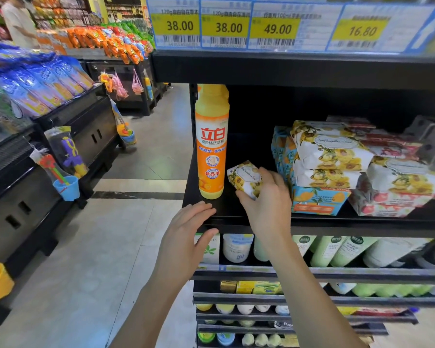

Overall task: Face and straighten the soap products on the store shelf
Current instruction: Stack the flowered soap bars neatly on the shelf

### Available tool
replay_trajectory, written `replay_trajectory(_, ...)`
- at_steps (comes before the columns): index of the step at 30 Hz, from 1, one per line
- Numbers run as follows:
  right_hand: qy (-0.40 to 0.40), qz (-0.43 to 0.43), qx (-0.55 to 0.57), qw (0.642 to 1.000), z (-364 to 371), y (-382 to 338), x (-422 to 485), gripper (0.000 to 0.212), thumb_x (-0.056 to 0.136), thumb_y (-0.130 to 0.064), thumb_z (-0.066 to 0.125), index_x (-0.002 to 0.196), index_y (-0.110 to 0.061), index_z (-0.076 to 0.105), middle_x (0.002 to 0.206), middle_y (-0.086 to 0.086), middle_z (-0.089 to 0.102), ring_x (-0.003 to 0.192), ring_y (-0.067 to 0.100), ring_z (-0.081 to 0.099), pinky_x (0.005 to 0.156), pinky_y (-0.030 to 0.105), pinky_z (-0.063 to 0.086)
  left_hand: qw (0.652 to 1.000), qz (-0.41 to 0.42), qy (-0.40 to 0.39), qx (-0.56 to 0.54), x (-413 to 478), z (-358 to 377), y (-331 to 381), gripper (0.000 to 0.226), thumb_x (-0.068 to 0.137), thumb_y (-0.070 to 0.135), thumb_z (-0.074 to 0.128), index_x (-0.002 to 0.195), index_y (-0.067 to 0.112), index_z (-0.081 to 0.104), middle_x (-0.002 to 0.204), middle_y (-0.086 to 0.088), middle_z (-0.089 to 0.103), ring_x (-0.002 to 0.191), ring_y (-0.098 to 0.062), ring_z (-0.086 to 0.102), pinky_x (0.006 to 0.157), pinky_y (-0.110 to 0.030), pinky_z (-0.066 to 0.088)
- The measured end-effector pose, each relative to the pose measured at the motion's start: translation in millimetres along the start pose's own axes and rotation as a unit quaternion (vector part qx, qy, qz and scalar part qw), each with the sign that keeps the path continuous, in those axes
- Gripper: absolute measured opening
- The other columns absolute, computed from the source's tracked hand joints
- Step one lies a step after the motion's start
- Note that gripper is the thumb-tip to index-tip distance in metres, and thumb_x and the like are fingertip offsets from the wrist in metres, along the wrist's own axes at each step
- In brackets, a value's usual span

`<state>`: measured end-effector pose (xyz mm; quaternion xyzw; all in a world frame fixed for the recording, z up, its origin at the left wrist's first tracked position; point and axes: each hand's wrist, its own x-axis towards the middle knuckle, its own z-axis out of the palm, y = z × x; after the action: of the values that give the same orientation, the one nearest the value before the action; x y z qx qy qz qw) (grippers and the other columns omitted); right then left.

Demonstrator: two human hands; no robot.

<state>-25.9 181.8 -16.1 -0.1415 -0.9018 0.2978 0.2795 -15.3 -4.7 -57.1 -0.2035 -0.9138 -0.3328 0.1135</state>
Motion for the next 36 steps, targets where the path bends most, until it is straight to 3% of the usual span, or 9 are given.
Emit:
replay_trajectory(7, 0.013, -0.001, 0.025, 1.0, -14, 3, -35, 0.078, 0.08, -0.035, 0.086, 0.146, -0.011, 0.053, 0.144, 0.006, 0.055, 0.133, 0.026, 0.049, 0.101, 0.029, 0.041, 0.999, 0.034, 0.034, -0.002, -1, -1, 3, 0.044, 0.091, 0.023, 0.076, 0.134, 0.022, 0.067, 0.14, 0.007, 0.062, 0.131, -0.001, 0.044, 0.111, -0.026, 0.028)
replay_trajectory(11, 0.008, -0.022, 0.076, 0.997, -21, 11, -52, 0.077, 0.076, -0.033, 0.09, 0.143, -0.012, 0.057, 0.142, 0.002, 0.057, 0.131, 0.021, 0.052, 0.104, 0.024, 0.038, 1.0, 0.02, 0.022, -0.005, -1, -4, 7, 0.044, 0.092, 0.024, 0.075, 0.135, 0.024, 0.066, 0.143, 0.008, 0.059, 0.135, -0.008, 0.049, 0.111, -0.024, 0.032)
replay_trajectory(13, 0.0, -0.034, 0.101, 0.994, -26, 16, -55, 0.076, 0.076, -0.033, 0.09, 0.142, -0.014, 0.058, 0.142, -0.003, 0.056, 0.132, 0.015, 0.05, 0.106, 0.024, 0.04, 1.0, 0.015, 0.016, -0.012, 0, -8, 11, 0.044, 0.091, 0.024, 0.076, 0.134, 0.024, 0.066, 0.141, 0.011, 0.059, 0.133, -0.007, 0.05, 0.109, -0.018, 0.031)
replay_trajectory(16, -0.025, -0.049, 0.144, 0.988, -36, 22, -56, 0.075, 0.076, -0.031, 0.09, 0.142, -0.022, 0.058, 0.138, -0.018, 0.051, 0.13, -0.002, 0.044, 0.106, 0.011, 0.035, 0.996, -0.013, 0.031, -0.088, -1, -19, 23, 0.037, 0.094, 0.023, 0.072, 0.13, 0.025, 0.068, 0.129, 0.019, 0.061, 0.117, 0.01, 0.053, 0.095, 0.002, 0.034)
replay_trajectory(21, -0.099, -0.082, 0.235, 0.964, -54, 34, -57, 0.073, 0.075, -0.018, 0.091, 0.14, -0.03, 0.059, 0.143, -0.025, 0.05, 0.138, -0.006, 0.042, 0.111, 0.021, 0.042, 0.955, -0.083, 0.05, -0.281, 0, -28, 42, 0.034, 0.096, 0.028, 0.067, 0.129, 0.023, 0.067, 0.116, 0.015, 0.073, 0.11, -0.001, 0.067, 0.092, -0.019, 0.054)
replay_trajectory(24, -0.144, -0.096, 0.304, 0.937, -64, 38, -54, 0.071, 0.077, -0.014, 0.089, 0.14, -0.028, 0.059, 0.146, -0.02, 0.052, 0.142, 0.006, 0.043, 0.113, 0.037, 0.044, 0.915, -0.122, 0.008, -0.385, 3, -28, 59, 0.053, 0.085, 0.043, 0.066, 0.132, 0.019, 0.064, 0.117, 0.007, 0.075, 0.109, -0.009, 0.071, 0.09, -0.027, 0.059)
replay_trajectory(27, -0.173, -0.122, 0.335, 0.918, -73, 42, -51, 0.068, 0.079, -0.011, 0.087, 0.14, -0.023, 0.06, 0.145, -0.018, 0.052, 0.143, 0.012, 0.044, 0.11, 0.046, 0.047, 0.878, -0.14, -0.055, -0.454, 6, -23, 75, 0.049, 0.087, 0.041, 0.061, 0.13, 0.016, 0.064, 0.116, 0.002, 0.076, 0.109, -0.015, 0.072, 0.091, -0.03, 0.06)
replay_trajectory(32, -0.2, -0.114, 0.347, 0.909, -83, 57, -47, 0.075, 0.08, -0.01, 0.087, 0.144, -0.033, 0.055, 0.146, -0.019, 0.049, 0.139, 0.015, 0.049, 0.108, 0.046, 0.048, 0.844, -0.151, -0.084, -0.507, 5, -12, 91, 0.034, 0.095, 0.021, 0.061, 0.126, 0.007, 0.066, 0.117, -0.009, 0.076, 0.111, -0.024, 0.072, 0.092, -0.033, 0.06)
replay_trajectory(36, -0.217, -0.047, 0.407, 0.886, -90, 65, -49, 0.085, 0.081, -0.013, 0.087, 0.15, -0.039, 0.043, 0.145, -0.012, 0.054, 0.131, 0.011, 0.057, 0.103, 0.034, 0.053, 0.837, -0.159, -0.045, -0.521, 0, -3, 104, 0.04, 0.091, 0.02, 0.064, 0.128, 0.004, 0.064, 0.118, -0.012, 0.075, 0.113, -0.028, 0.071, 0.094, -0.036, 0.059)
